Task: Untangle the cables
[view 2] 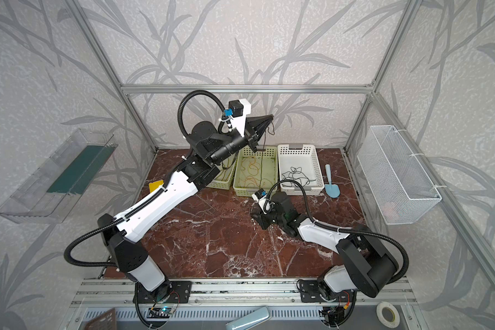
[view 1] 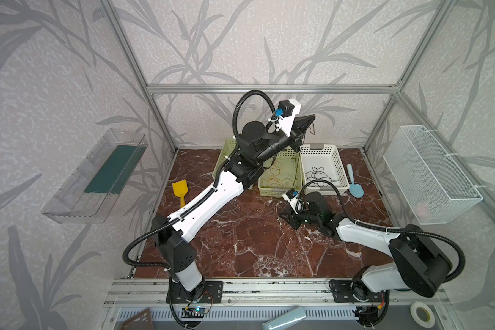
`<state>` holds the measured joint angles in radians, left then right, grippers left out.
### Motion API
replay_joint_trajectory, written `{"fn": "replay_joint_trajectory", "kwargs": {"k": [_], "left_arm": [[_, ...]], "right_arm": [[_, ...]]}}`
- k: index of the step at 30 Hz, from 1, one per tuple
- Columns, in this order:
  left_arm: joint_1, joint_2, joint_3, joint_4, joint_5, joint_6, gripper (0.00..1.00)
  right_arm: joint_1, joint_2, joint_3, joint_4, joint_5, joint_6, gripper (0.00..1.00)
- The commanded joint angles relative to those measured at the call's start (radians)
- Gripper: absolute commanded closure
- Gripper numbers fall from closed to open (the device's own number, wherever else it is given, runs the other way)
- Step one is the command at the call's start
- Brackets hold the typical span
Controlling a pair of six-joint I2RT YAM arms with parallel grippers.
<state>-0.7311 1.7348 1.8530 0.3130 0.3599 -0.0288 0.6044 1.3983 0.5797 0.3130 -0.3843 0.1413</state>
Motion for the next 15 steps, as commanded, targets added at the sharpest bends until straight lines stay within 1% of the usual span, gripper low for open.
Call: {"fn": "replay_joint_trajectory", "kwargs": {"k": [1, 3, 5, 9, 12, 15], "left_arm": [[0.006, 0.081, 0.122, 0.010, 0.033, 0.012, 1.00], [0.012, 0.138, 0.186, 0.009, 0.036, -0.001, 1.00], [0.024, 0.204, 0.247, 0.018, 0.034, -0.018, 1.00], [0.068, 0.370, 0.410, 0.036, 0.030, -0.112, 1.00], [0.090, 0.510, 0.545, 0.035, 0.018, -0.171, 1.00], [0.099, 0.636, 0.677, 0.008, -0.022, -0.188, 1.00]], "right_arm": [[-0.050, -0.069, -0.024, 0.008, 0.039, 0.046, 0.87], [-0.085, -0.108, -0.026, -0.029, 0.065, 0.062, 0.89], [-0.116, -0.151, -0.026, -0.077, 0.119, 0.082, 0.89], [-0.223, -0.244, -0.011, -0.165, 0.150, 0.122, 0.89], [-0.295, -0.295, 0.001, -0.186, 0.180, 0.114, 0.89], [-0.376, -0.276, 0.063, -0.292, 0.153, 0.078, 0.88]]}}
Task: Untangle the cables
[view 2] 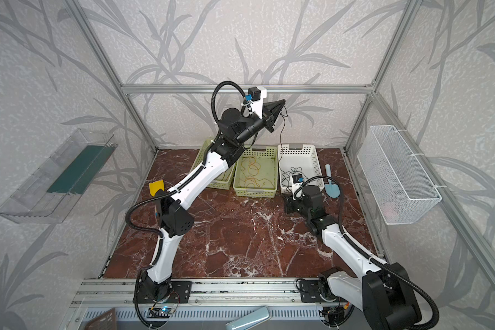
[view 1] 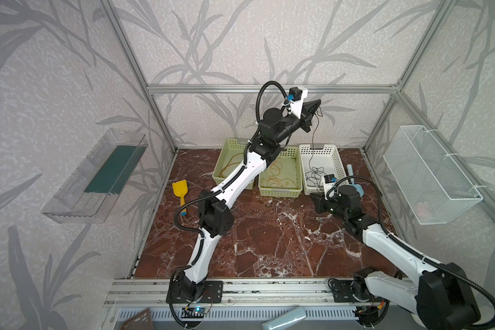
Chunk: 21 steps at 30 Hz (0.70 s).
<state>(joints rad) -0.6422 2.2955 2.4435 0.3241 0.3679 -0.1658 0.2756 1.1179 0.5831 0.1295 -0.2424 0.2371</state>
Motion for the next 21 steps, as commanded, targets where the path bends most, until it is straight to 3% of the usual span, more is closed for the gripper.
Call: {"fn": "replay_joint_trajectory", "kwargs": {"k": [1, 6, 11, 21], "left_arm": [[0.014, 0.116, 0.120, 0.001, -0.040, -0.058, 1.00], [0.027, 0.248, 0.205, 0.014, -0.111, -0.076, 1.00], [0.028, 0.353, 0.237, 0.042, -0.139, -0.114, 1.00], [0.005, 0.515, 0.265, 0.065, -0.167, -0.159, 1.00]], "right_arm": [[-0.070, 0.025, 0.084, -0.147, 0.000, -0.034, 0.88], [-0.141, 0.129, 0.179, -0.245, -0.041, -0.105, 0.86], [-0.207, 0.250, 0.279, -0.265, -0.044, -0.091, 0.86], [-0.257, 0.576, 0.664, -0.468, -0.069, -0.161, 0.87]]}}
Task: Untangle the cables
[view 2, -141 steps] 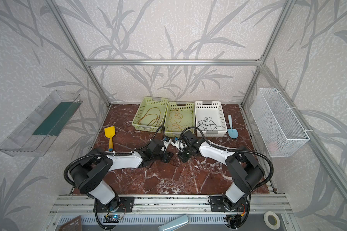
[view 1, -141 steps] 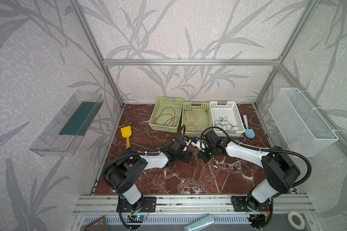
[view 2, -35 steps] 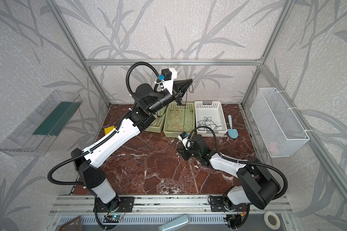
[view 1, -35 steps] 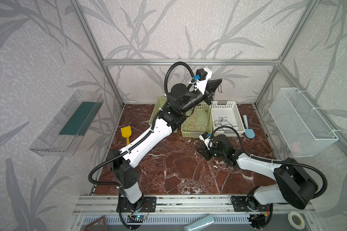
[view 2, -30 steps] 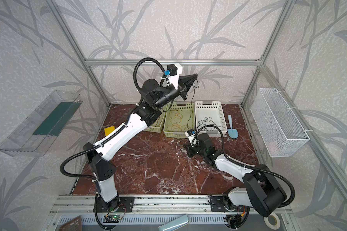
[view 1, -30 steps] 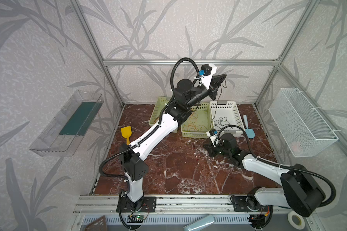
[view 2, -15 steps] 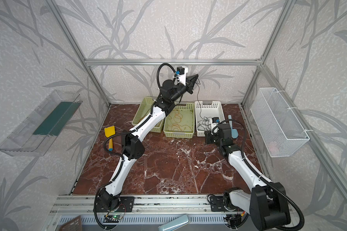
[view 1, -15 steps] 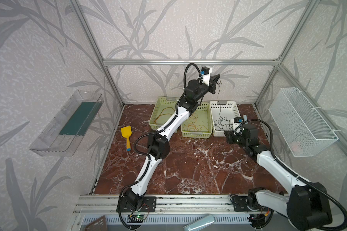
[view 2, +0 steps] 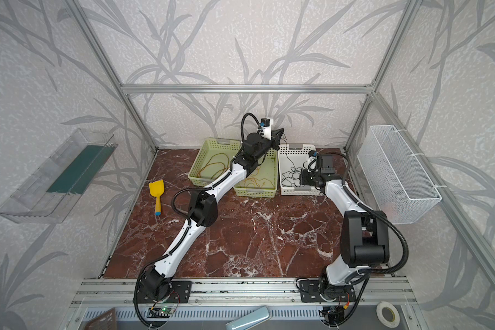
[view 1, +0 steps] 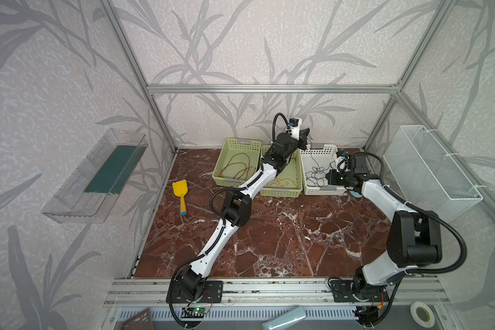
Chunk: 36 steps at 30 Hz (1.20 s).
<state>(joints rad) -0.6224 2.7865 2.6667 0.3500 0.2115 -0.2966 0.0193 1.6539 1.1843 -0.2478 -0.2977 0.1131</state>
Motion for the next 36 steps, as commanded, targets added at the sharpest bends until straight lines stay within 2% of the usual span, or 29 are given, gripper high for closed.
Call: {"fn": "replay_joint_trajectory", "kwargs": {"k": [1, 6, 7, 13, 15, 20, 22, 23, 25, 28, 33, 36], "left_arm": [[-0.018, 0.034, 0.040, 0.030, -0.011, -0.026, 1.00], [-0.037, 0.059, 0.026, -0.023, 0.003, 0.001, 1.00], [-0.041, 0.061, 0.023, -0.034, 0.005, 0.011, 0.97], [-0.045, 0.042, 0.015, -0.114, 0.030, 0.044, 0.53], [-0.044, 0.027, 0.013, -0.152, 0.036, 0.062, 0.46], [-0.039, -0.031, -0.050, -0.169, 0.064, 0.061, 0.42], [-0.039, -0.070, -0.093, -0.158, 0.077, 0.063, 0.41], [-0.040, -0.093, -0.116, -0.153, 0.077, 0.064, 0.40], [-0.036, -0.153, -0.185, -0.134, 0.075, 0.066, 0.40], [-0.030, -0.257, -0.323, -0.107, 0.091, 0.089, 0.40], [-0.030, -0.428, -0.583, -0.075, 0.133, 0.168, 0.40], [-0.030, -0.503, -0.709, -0.039, 0.143, 0.169, 0.40]], "right_arm": [[-0.002, 0.047, 0.087, -0.101, -0.002, -0.036, 0.87], [-0.002, 0.123, 0.144, -0.121, 0.035, -0.027, 0.87], [-0.003, 0.133, 0.156, -0.133, 0.046, -0.030, 0.87], [-0.005, 0.162, 0.183, -0.161, 0.060, -0.041, 0.86], [-0.008, 0.167, 0.190, -0.173, 0.066, -0.040, 0.86], [-0.022, 0.174, 0.222, -0.195, 0.066, -0.032, 0.85], [-0.030, 0.188, 0.248, -0.218, 0.061, -0.029, 0.81], [-0.033, 0.196, 0.262, -0.230, 0.059, -0.028, 0.75], [-0.040, 0.222, 0.313, -0.289, 0.035, -0.037, 0.53], [-0.041, 0.269, 0.409, -0.431, 0.003, -0.060, 0.40], [-0.042, 0.317, 0.478, -0.564, -0.012, -0.071, 0.33], [-0.040, 0.272, 0.439, -0.521, -0.035, -0.047, 0.32]]}}
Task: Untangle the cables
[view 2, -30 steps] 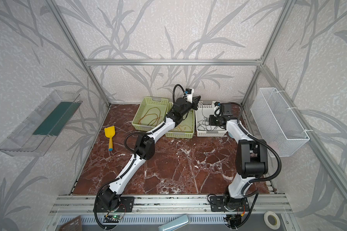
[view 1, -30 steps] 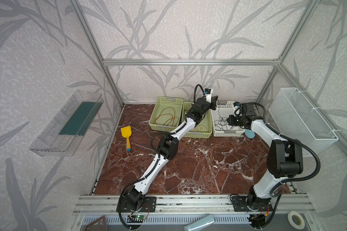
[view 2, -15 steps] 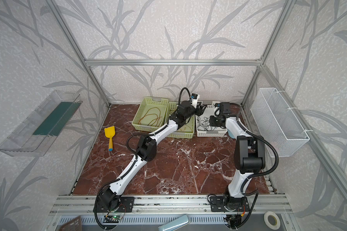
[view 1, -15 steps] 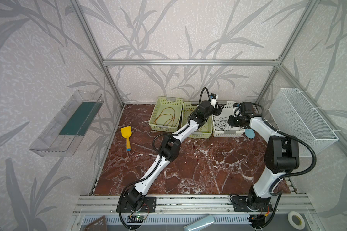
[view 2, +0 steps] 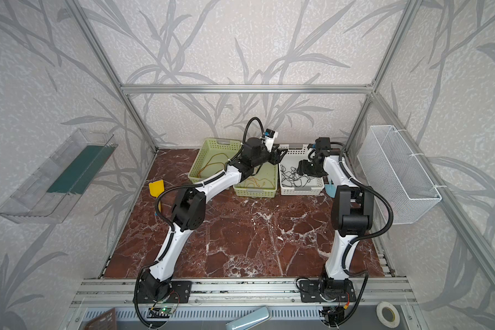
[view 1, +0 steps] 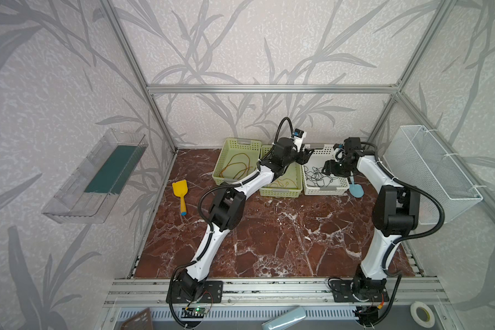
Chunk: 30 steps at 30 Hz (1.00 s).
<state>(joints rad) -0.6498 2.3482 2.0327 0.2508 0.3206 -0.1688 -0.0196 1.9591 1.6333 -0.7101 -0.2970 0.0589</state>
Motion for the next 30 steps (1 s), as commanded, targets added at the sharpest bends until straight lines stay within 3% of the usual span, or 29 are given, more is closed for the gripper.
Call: {"fn": "replay_joint_trajectory", "kwargs": {"k": [1, 6, 9, 11, 13, 16, 20, 23, 24, 27, 29, 30], "left_arm": [[-0.002, -0.099, -0.132, 0.098, 0.027, 0.024, 0.40], [0.002, -0.311, -0.448, 0.220, -0.024, 0.020, 0.39], [0.008, -0.495, -0.689, 0.245, -0.122, 0.048, 0.39], [0.018, -0.648, -0.860, 0.238, -0.228, 0.073, 0.37], [0.028, -0.783, -0.996, 0.172, -0.346, 0.102, 0.35], [0.062, -0.974, -1.176, 0.052, -0.538, 0.119, 0.26], [0.160, -1.125, -1.387, -0.024, -0.803, 0.089, 0.07], [0.263, -1.119, -1.469, -0.030, -0.998, 0.059, 0.02], [0.301, -1.122, -1.433, -0.115, -0.987, 0.025, 0.02], [0.370, -1.074, -1.447, -0.032, -1.000, 0.090, 0.02], [0.392, -1.063, -1.459, -0.074, -1.000, 0.115, 0.02], [0.401, -1.067, -1.507, -0.005, -0.993, 0.142, 0.02]], "right_arm": [[0.003, -0.064, -0.038, -0.030, -0.040, 0.015, 0.32], [0.061, -0.288, -0.241, 0.117, 0.039, -0.006, 0.29], [0.096, -0.468, -0.492, 0.302, 0.139, -0.007, 0.26], [0.104, -0.598, -0.696, 0.474, 0.209, 0.011, 0.22], [0.104, -0.701, -0.867, 0.626, 0.268, 0.021, 0.01], [0.106, -0.804, -1.091, 0.883, 0.370, 0.017, 0.01], [0.106, -0.740, -1.223, 1.121, 0.394, -0.046, 0.01], [0.106, -0.650, -1.211, 1.192, 0.423, -0.056, 0.01], [0.105, -0.644, -1.196, 1.188, 0.427, -0.067, 0.01], [0.104, -0.586, -1.207, 1.317, 0.428, -0.088, 0.01], [0.102, -0.580, -1.187, 1.290, 0.386, -0.099, 0.01], [0.103, -0.594, -1.189, 1.278, 0.356, -0.097, 0.01]]}}
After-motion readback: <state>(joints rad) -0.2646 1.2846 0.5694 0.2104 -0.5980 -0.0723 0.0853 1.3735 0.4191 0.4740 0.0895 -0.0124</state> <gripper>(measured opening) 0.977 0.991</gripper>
